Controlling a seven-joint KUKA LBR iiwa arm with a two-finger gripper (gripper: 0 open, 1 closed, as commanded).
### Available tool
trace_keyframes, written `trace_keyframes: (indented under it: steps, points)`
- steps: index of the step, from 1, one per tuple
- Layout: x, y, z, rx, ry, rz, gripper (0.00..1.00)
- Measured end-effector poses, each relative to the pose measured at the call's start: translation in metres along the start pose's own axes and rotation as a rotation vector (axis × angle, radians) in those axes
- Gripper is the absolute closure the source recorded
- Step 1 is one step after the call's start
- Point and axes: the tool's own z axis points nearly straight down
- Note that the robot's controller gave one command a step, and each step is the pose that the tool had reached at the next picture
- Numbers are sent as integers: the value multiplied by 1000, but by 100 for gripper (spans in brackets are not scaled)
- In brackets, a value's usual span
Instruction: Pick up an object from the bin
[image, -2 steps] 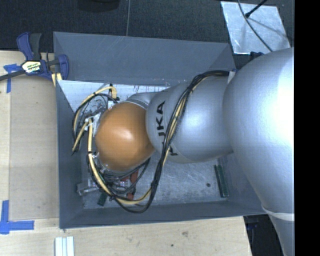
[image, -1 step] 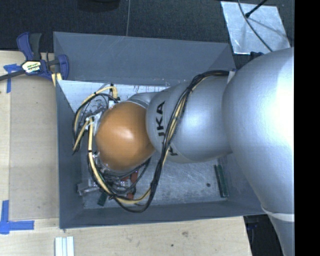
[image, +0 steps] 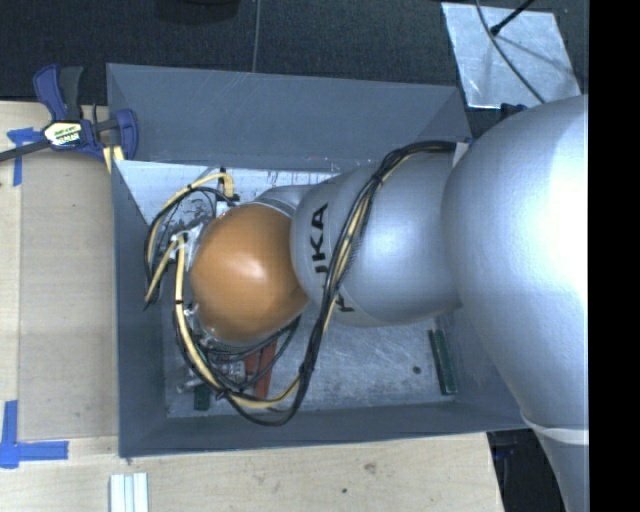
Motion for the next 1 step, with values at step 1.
trace_keyframes:
  steps: [1]
  points:
    - [0, -1, -13, 8, -7, 5, 100]
